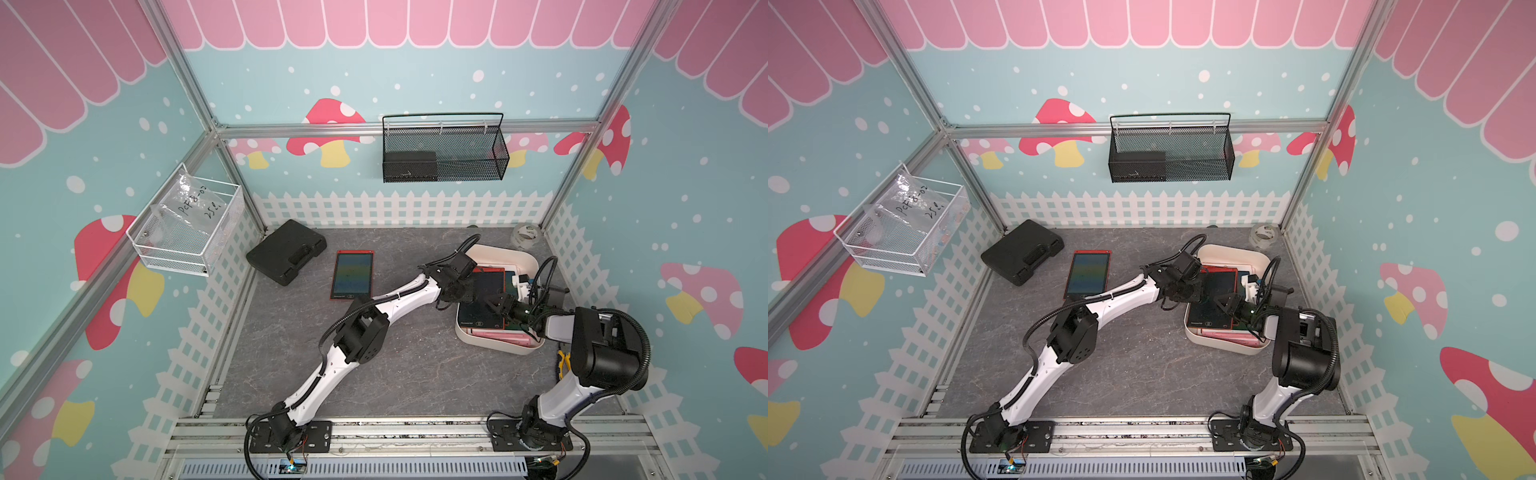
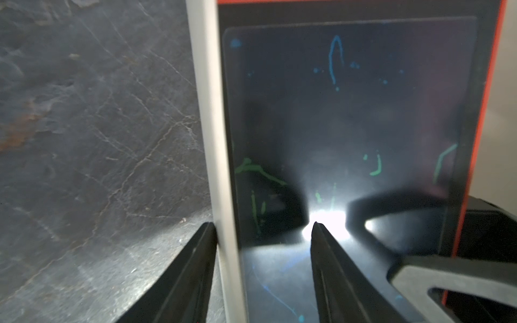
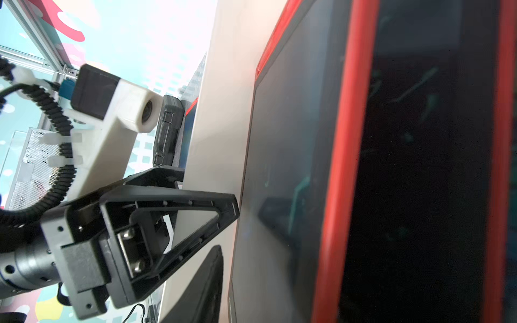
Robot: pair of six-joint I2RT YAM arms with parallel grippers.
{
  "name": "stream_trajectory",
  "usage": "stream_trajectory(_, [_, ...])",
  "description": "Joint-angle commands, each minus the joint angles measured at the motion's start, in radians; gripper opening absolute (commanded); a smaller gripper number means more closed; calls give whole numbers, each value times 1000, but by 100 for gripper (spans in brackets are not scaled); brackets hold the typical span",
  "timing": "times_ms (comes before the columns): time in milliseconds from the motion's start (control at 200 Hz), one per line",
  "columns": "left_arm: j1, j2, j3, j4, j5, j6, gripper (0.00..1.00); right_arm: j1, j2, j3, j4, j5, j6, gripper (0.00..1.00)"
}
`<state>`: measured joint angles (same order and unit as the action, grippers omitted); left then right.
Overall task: Take out the writing tablet from the storage box
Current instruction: Pick up the writing tablet from the storage box.
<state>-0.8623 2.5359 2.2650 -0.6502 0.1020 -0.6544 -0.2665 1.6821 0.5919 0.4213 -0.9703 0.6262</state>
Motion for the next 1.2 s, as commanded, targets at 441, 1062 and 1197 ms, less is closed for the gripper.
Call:
stream_trajectory(441, [19, -106, -204, 154, 83, -14, 55, -15, -48, -5, -35, -40, -34, 36])
stream_trajectory(1062, [44, -223, -306, 179, 84, 14, 55, -39, -56, -14, -41, -35, -37, 28])
stream_trajectory(1197, [51, -246, -328, 182, 84, 19, 55, -40, -62, -16, -39, -37, -37, 27])
